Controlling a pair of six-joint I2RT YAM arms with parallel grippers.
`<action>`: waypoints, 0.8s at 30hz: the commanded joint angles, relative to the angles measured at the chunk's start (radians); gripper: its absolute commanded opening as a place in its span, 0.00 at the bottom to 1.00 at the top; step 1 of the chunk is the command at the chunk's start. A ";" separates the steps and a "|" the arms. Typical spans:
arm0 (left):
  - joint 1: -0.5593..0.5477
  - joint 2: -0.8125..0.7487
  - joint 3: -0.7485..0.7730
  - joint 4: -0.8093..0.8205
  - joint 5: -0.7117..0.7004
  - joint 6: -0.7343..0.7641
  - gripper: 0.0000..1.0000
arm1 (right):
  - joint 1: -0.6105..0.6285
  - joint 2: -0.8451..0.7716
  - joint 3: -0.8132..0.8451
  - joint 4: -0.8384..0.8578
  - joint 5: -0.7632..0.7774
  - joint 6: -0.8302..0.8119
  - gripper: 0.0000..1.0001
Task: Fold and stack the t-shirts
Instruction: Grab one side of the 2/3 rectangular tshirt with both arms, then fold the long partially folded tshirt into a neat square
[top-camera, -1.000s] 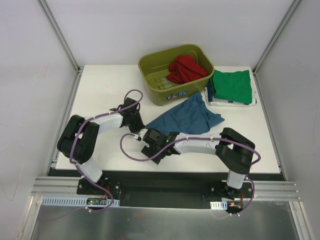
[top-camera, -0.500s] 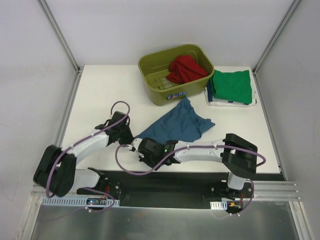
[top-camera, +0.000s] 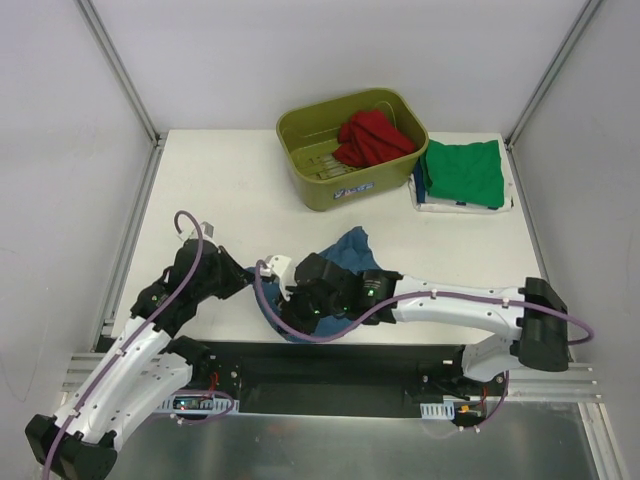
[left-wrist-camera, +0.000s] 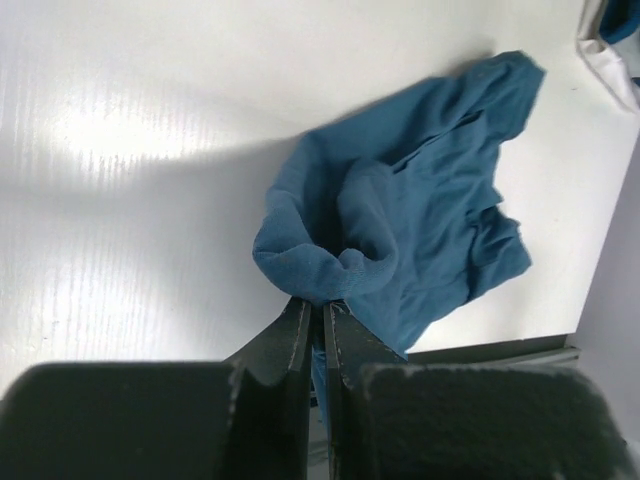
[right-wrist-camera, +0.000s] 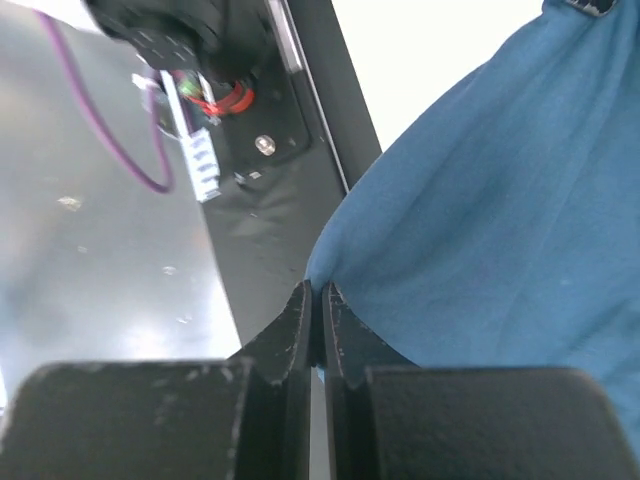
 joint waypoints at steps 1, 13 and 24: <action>0.003 0.042 0.133 0.002 -0.059 0.018 0.00 | -0.026 -0.139 -0.033 0.005 -0.083 0.077 0.01; -0.175 0.397 0.389 0.072 -0.157 0.048 0.00 | -0.202 -0.407 -0.200 -0.145 0.143 0.152 0.01; -0.267 0.755 0.656 0.124 -0.156 0.094 0.00 | -0.404 -0.607 -0.305 -0.303 0.223 0.172 0.01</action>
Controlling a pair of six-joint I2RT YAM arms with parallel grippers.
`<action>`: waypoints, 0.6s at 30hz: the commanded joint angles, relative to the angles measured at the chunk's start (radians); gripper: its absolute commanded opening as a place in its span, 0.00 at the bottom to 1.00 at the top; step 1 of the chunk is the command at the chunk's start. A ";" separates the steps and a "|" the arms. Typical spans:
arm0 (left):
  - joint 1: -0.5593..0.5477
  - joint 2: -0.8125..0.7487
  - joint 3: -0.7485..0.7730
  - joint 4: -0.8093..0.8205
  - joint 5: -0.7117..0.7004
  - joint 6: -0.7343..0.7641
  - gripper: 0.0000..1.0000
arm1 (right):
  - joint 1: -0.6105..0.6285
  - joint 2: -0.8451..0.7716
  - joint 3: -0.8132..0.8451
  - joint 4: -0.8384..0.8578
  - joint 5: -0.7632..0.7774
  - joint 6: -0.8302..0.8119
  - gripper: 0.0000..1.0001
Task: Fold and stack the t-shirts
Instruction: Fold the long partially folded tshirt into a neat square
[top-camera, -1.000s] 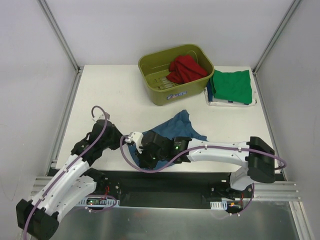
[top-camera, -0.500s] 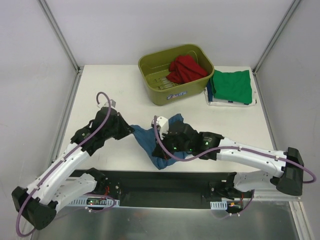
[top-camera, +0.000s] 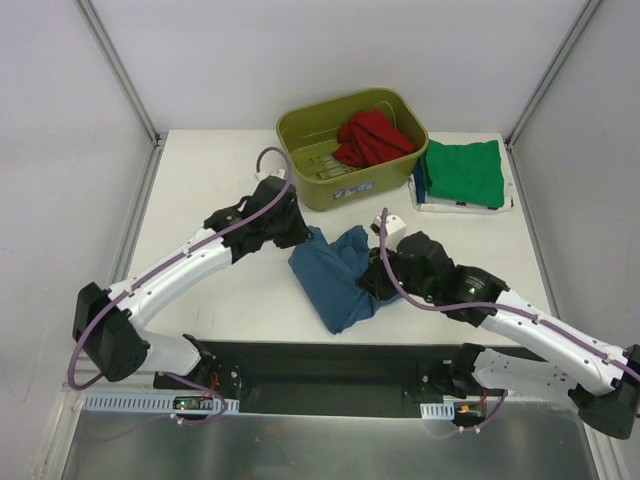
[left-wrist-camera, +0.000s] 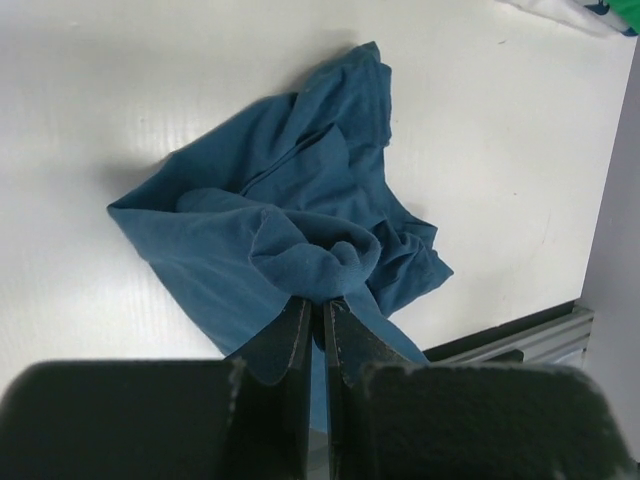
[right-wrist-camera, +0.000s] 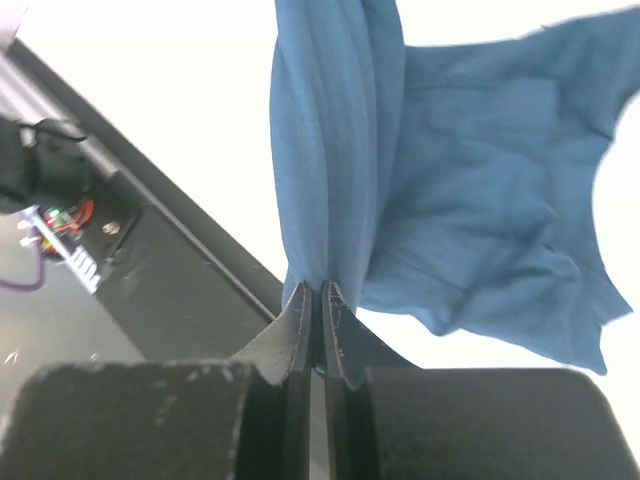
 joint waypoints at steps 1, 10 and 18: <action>-0.016 0.103 0.124 0.043 -0.076 0.051 0.00 | -0.077 -0.054 -0.036 -0.138 0.020 0.022 0.01; -0.056 0.359 0.314 0.043 -0.099 0.067 0.00 | -0.283 -0.033 -0.093 -0.173 0.060 0.016 0.00; -0.072 0.573 0.486 0.042 -0.112 0.059 0.00 | -0.427 0.032 -0.098 -0.201 0.127 0.009 0.00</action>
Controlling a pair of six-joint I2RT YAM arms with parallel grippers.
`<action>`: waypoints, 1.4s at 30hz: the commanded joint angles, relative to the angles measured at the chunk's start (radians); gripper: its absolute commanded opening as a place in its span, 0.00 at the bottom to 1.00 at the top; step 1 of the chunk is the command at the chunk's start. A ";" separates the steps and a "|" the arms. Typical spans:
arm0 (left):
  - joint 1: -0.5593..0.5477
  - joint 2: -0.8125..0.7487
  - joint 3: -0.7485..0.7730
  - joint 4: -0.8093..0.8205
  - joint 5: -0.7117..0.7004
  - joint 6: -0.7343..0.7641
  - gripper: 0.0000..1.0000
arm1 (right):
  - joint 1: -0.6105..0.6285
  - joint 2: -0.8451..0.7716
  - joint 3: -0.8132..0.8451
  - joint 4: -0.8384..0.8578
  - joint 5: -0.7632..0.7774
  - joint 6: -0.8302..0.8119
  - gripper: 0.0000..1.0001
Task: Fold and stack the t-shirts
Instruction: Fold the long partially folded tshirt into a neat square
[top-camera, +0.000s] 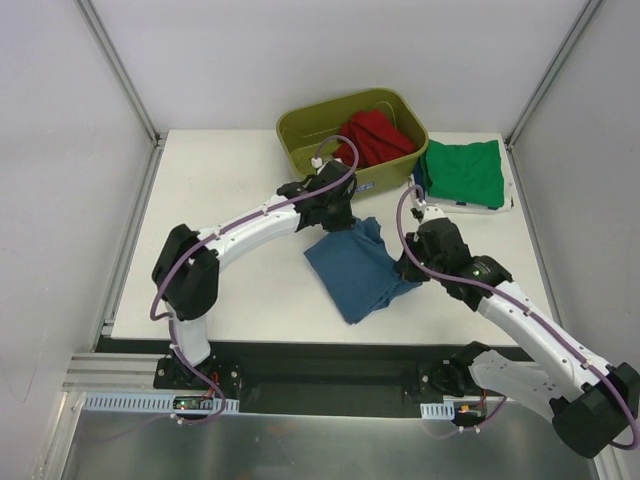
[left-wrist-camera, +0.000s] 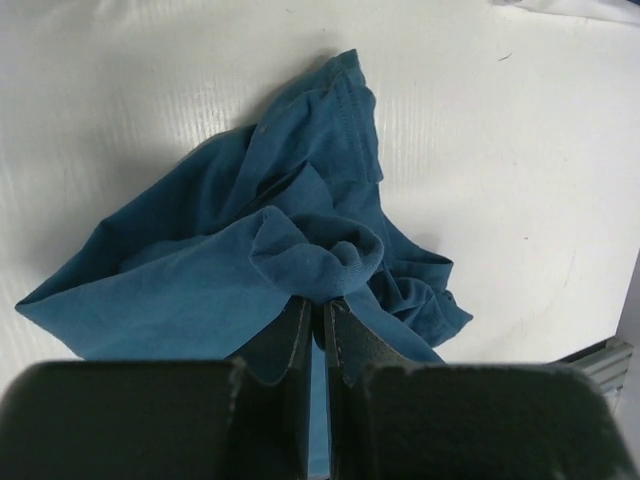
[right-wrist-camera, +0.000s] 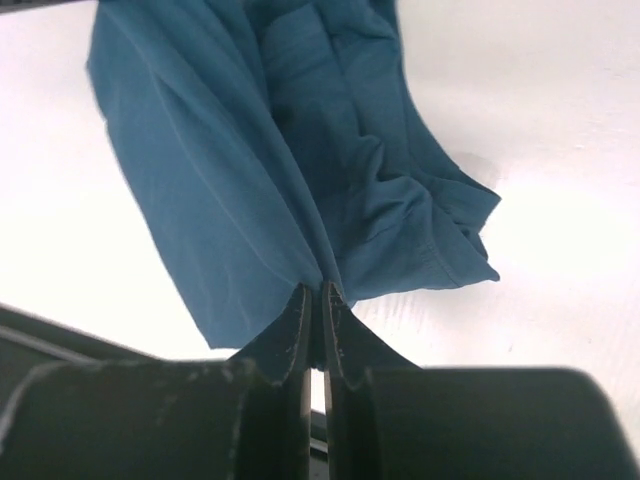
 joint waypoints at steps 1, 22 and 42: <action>0.015 0.072 0.103 0.016 -0.103 0.032 0.00 | -0.069 0.060 -0.014 -0.106 0.091 -0.011 0.01; -0.092 0.080 0.180 0.016 -0.044 0.158 0.99 | -0.209 0.128 0.098 -0.130 -0.011 0.001 0.97; -0.042 -0.005 -0.139 0.162 0.131 0.125 0.99 | -0.288 0.461 0.096 0.131 -0.217 0.005 0.97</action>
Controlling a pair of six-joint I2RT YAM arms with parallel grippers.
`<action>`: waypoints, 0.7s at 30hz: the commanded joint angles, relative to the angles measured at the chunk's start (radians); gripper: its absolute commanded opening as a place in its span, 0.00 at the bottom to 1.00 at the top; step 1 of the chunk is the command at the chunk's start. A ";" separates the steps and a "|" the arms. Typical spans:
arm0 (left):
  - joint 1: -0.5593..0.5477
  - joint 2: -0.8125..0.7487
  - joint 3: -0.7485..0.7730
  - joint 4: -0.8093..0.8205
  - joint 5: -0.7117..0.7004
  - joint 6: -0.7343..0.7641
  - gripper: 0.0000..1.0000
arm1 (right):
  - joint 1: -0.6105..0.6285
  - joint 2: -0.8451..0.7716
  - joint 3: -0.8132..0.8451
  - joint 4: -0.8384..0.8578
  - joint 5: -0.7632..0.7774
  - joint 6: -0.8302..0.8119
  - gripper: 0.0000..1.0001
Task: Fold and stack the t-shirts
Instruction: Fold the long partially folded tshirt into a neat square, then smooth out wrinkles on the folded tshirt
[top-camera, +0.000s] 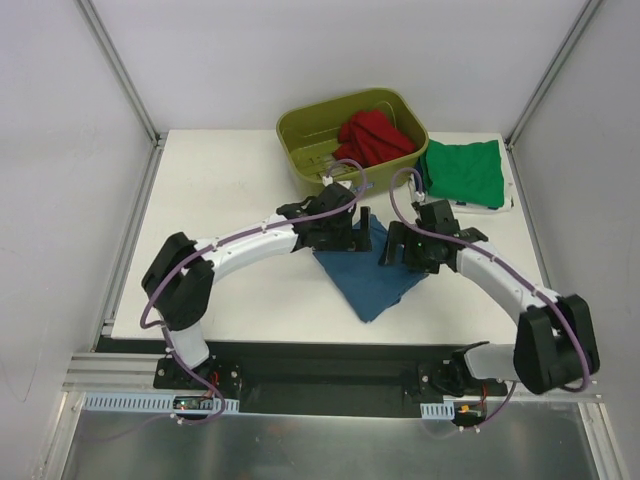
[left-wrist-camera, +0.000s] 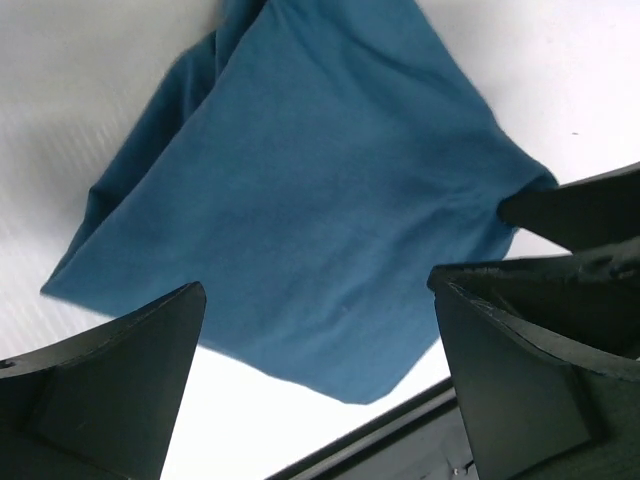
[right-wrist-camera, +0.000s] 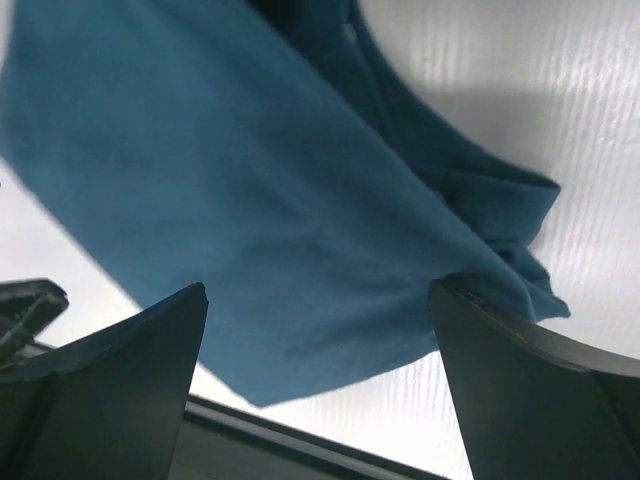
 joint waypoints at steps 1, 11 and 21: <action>0.031 0.100 0.049 0.051 0.058 0.008 0.99 | -0.046 0.138 0.078 0.040 0.040 -0.006 0.97; 0.044 0.201 -0.013 0.058 0.095 0.002 0.99 | -0.083 0.385 0.178 0.019 -0.040 -0.050 0.97; -0.080 -0.004 -0.318 0.086 0.094 -0.148 0.99 | -0.027 0.350 0.204 -0.024 -0.083 -0.145 0.97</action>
